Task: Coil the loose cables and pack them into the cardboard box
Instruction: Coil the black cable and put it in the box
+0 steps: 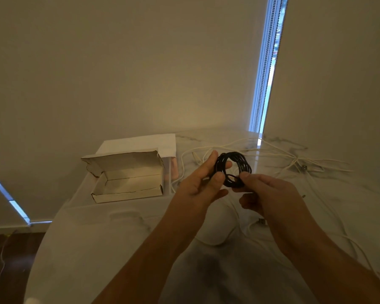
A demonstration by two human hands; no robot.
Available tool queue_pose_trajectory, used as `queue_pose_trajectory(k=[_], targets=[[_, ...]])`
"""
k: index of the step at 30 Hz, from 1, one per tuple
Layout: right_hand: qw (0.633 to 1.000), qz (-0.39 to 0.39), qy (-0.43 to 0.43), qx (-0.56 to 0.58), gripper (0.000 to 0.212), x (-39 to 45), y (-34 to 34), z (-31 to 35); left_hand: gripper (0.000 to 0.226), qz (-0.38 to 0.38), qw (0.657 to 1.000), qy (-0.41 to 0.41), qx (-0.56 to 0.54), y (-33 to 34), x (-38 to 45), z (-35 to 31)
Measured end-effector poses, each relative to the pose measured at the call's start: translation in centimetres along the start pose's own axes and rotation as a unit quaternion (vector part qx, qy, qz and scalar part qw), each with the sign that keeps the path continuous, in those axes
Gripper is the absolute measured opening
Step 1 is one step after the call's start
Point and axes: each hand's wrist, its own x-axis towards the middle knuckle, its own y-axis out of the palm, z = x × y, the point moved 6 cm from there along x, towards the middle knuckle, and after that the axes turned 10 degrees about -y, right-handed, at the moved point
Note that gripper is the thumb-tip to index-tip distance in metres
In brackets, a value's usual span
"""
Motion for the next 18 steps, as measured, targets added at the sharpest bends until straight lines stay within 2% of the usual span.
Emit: queue_pose_trajectory(k=[5,10,14,18], targets=[[1.0,0.003,-0.01,0.015,0.021,-0.3,0.6,0.4,0.057,0.007,0.99,-0.033,-0.139,-0.5,0.2,0.0],[0.998,0.001,-0.054,-0.015,0.022,-0.4,1.2,1.1,0.058,-0.04,0.938,-0.08,-0.335,-1.1,0.3,0.7],[0.991,-0.002,-0.11,-0.077,0.021,-0.5,1.8,1.8,0.052,-0.09,0.919,-0.088,-0.373,-1.4,-0.1,1.4],[0.974,0.022,-0.161,-0.159,0.02,-0.2,3.6,2.6,0.036,-0.173,0.93,-0.057,-0.32,-2.9,-1.0,1.0]])
